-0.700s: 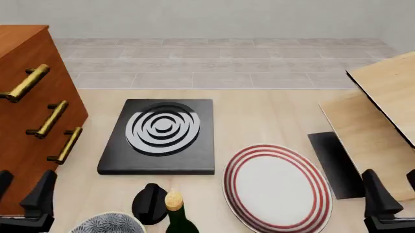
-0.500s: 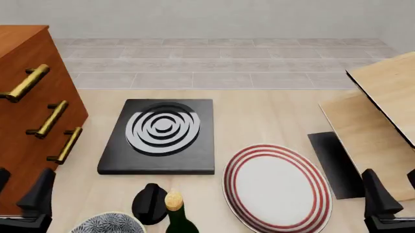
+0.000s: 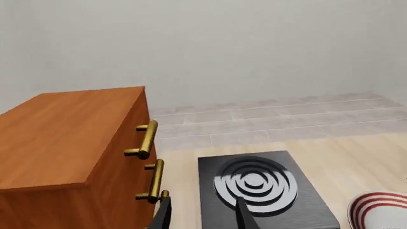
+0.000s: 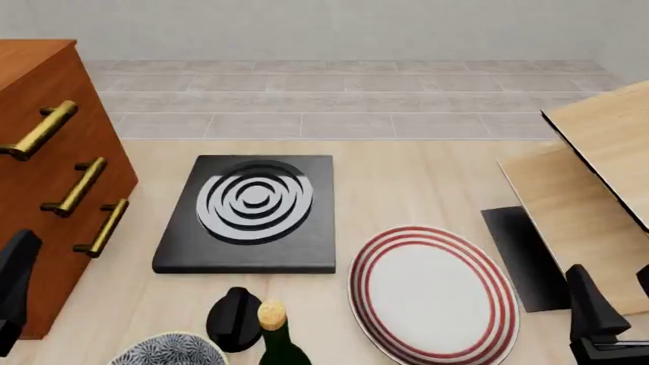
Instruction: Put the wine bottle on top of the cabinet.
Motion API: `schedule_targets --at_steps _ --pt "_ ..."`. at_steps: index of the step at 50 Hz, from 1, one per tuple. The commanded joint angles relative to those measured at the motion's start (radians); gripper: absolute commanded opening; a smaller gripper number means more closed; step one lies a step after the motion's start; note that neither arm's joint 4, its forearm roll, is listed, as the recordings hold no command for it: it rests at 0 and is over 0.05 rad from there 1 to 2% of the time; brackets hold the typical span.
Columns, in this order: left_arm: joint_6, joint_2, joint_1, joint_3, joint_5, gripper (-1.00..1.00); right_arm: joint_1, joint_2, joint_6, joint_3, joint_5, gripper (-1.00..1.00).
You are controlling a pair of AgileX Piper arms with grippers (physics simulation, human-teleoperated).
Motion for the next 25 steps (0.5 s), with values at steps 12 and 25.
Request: schedule_targets --at_steps 12,25 --pt "0.004 0.027 -0.242 -0.176 0.192 1.00 -0.001 0.002 0.007 0.002 0.001 1.00" --pt "0.000 0.096 -0.363 -0.237 0.249 1.00 0.001 -0.004 -0.010 0.001 -0.003 1.00"
